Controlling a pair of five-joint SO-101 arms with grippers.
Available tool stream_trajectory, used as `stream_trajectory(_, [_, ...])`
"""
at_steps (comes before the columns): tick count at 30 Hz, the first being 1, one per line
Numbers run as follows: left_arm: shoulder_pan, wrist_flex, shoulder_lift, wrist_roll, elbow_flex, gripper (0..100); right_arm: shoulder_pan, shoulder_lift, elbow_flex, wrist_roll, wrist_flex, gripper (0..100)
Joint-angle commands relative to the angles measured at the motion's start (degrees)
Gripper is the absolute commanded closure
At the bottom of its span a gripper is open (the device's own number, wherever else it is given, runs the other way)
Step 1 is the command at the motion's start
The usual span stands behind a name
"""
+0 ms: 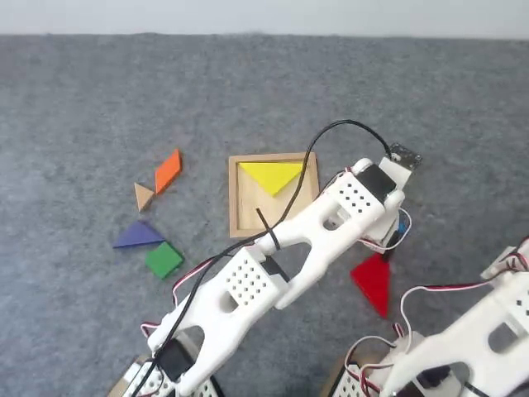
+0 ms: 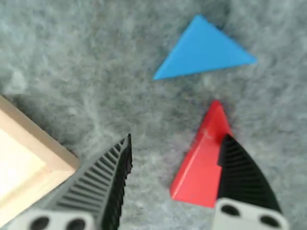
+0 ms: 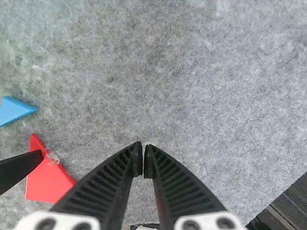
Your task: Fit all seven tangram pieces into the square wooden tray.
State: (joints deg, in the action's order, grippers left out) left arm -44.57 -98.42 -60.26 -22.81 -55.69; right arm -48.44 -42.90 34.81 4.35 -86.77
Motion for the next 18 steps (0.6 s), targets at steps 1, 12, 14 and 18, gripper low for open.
stream_trajectory(1, [-0.4, -2.1, 0.6, -0.6, -2.5, 74, -0.3, 0.4, -2.8, 0.4, -1.0, 98.0])
stream_trajectory(12, [-2.8, -1.9, 0.0, -0.7, -5.0, 73, -0.2, 0.4, -2.8, 0.4, -1.0, 98.0])
stream_trajectory(14, [-1.9, -2.1, -1.6, -0.7, -4.7, 74, -0.2, 0.4, -2.8, 0.4, -1.0, 98.0])
stream_trajectory(18, [-0.4, -2.2, -0.8, -2.5, -3.2, 75, -0.4, 0.4, -2.8, 0.4, -1.1, 98.0])
